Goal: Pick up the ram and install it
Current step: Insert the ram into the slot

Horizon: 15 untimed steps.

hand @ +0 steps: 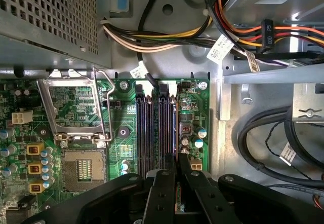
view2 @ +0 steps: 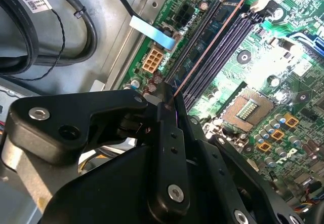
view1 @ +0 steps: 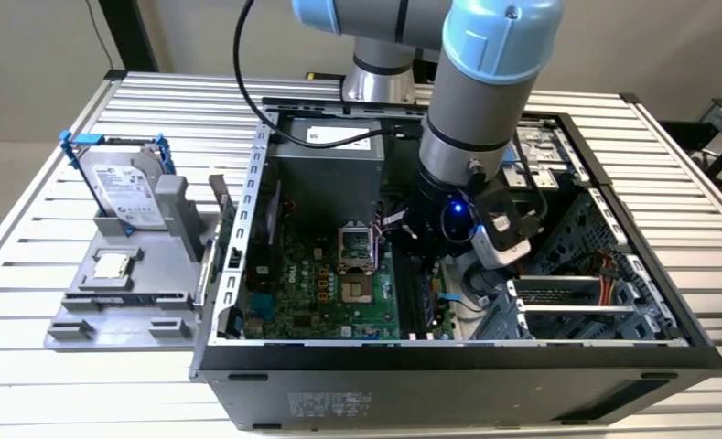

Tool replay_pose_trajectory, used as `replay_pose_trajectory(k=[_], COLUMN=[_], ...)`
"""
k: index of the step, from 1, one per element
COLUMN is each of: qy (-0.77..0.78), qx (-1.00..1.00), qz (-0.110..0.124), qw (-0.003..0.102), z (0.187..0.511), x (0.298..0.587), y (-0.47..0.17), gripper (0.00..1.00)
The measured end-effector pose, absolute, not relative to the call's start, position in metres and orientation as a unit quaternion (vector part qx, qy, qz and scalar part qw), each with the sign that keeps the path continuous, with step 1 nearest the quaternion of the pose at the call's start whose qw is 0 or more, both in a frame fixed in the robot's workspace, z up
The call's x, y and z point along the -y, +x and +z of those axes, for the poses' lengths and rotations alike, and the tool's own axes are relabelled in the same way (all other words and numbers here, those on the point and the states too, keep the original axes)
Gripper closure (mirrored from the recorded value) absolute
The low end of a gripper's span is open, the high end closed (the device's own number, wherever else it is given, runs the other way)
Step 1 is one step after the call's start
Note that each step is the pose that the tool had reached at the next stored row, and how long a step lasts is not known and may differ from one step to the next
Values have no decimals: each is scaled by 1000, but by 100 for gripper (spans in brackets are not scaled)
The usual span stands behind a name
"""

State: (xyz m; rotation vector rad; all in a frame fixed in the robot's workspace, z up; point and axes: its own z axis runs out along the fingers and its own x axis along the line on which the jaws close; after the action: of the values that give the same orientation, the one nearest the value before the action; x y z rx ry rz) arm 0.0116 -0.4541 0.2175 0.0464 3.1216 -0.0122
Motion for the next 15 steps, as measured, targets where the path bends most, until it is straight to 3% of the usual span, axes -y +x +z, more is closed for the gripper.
replay_pose_trajectory(k=[15], qy=[5], qx=[-1000], qz=[-4], qw=[9], z=[214], x=[454], y=[12], gripper=[100])
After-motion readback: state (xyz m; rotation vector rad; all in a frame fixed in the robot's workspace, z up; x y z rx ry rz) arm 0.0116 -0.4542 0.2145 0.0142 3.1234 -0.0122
